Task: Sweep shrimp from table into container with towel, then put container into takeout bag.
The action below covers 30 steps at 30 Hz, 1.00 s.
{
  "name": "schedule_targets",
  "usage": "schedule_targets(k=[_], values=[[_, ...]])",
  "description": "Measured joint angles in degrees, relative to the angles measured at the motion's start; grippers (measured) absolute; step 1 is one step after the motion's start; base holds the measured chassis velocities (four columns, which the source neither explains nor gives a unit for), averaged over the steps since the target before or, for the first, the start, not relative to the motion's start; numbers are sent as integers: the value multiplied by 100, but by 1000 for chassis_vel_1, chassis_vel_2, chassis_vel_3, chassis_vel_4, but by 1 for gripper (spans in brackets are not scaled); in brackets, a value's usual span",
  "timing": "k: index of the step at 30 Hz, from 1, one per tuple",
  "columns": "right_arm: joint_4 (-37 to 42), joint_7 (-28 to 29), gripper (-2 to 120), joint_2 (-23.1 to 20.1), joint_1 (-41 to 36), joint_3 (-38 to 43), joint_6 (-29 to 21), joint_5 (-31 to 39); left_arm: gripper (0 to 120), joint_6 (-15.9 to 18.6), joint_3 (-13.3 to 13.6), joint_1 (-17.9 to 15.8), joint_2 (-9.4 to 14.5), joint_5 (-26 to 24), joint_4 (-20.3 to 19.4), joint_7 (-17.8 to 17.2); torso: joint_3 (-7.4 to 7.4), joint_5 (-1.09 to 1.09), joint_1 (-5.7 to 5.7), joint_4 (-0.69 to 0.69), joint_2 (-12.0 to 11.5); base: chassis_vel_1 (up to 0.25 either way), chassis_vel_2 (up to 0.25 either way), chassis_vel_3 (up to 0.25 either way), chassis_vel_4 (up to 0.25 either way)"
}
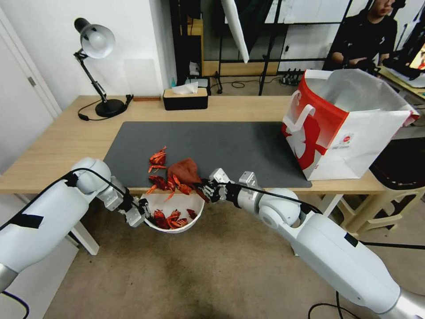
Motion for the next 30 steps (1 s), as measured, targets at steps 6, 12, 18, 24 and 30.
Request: schedule_targets(k=[6,12,18,24,30], values=[[133,-69,7,-102,-70,-1,-4,-1,0,5,4,-46,-14,-13,5,3,0,0,0,0,0,0,0,0,0],[282,-106,7,-155,-174,3,-10,-9,0,28,25,-73,-45,-25,5,3,0,0,0,0,0,0,0,0,0],[411,-118,7,-197,-240,7,-36,-9,0,44,47,-89,-40,-28,-9,4,0,0,0,0,0,0,0,0,0],[480,-131,7,-255,-383,25,-43,-40,0,44,47,-58,-11,-27,-22,3,0,0,0,0,0,0,0,0,0],[507,-148,7,-275,-471,73,-36,-60,0,41,35,-52,-11,-28,-24,2,0,0,0,0,0,0,0,0,0]])
